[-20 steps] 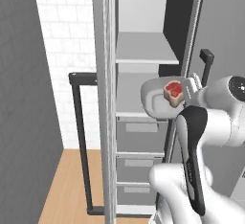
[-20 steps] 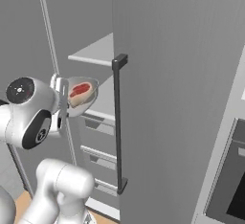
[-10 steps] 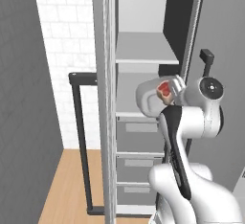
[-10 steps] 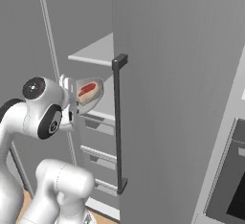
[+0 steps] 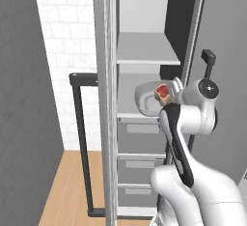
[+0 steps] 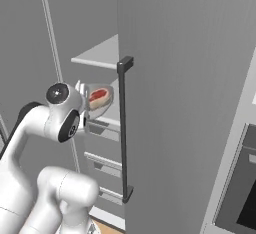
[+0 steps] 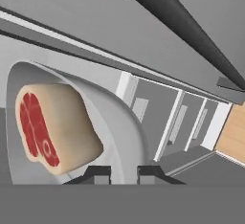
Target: Take the meat container that has the steak and place it on the second highest rack of the freezer. Then take the vegetable container that has the sweet potato and avocado and place it on the highest rack of the freezer.
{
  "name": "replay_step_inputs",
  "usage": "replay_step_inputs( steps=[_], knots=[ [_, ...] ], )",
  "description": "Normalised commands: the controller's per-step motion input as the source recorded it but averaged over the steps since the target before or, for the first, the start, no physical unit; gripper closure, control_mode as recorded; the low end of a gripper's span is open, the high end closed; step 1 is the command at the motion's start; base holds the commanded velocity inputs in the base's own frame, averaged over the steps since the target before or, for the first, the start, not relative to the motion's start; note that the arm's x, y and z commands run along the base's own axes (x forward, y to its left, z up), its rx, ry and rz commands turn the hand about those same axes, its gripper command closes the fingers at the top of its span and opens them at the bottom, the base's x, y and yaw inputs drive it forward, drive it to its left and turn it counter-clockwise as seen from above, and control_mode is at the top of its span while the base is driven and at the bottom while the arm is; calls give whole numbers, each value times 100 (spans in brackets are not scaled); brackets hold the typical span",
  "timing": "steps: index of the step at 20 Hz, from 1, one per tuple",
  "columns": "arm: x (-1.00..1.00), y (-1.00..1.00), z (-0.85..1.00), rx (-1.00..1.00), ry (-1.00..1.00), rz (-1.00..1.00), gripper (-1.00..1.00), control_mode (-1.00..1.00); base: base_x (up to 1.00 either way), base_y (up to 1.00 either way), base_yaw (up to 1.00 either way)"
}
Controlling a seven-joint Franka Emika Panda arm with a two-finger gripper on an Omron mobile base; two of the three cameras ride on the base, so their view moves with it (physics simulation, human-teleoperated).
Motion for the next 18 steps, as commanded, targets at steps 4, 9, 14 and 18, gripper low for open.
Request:
replay_step_inputs(
  steps=[4, 9, 14, 18],
  knots=[
    [41, -14, -34, 9, 0, 0, 100, -100, 0, 0, 0],
    [65, -1, -5, 0, 0, 0, 100, -100, 0, 0, 0],
    [51, 0, -4, 0, 1, -2, 100, -100, 0, 0, 0],
    [21, 0, -38, 0, 6, 0, 100, -100, 0, 0, 0]
  ],
)
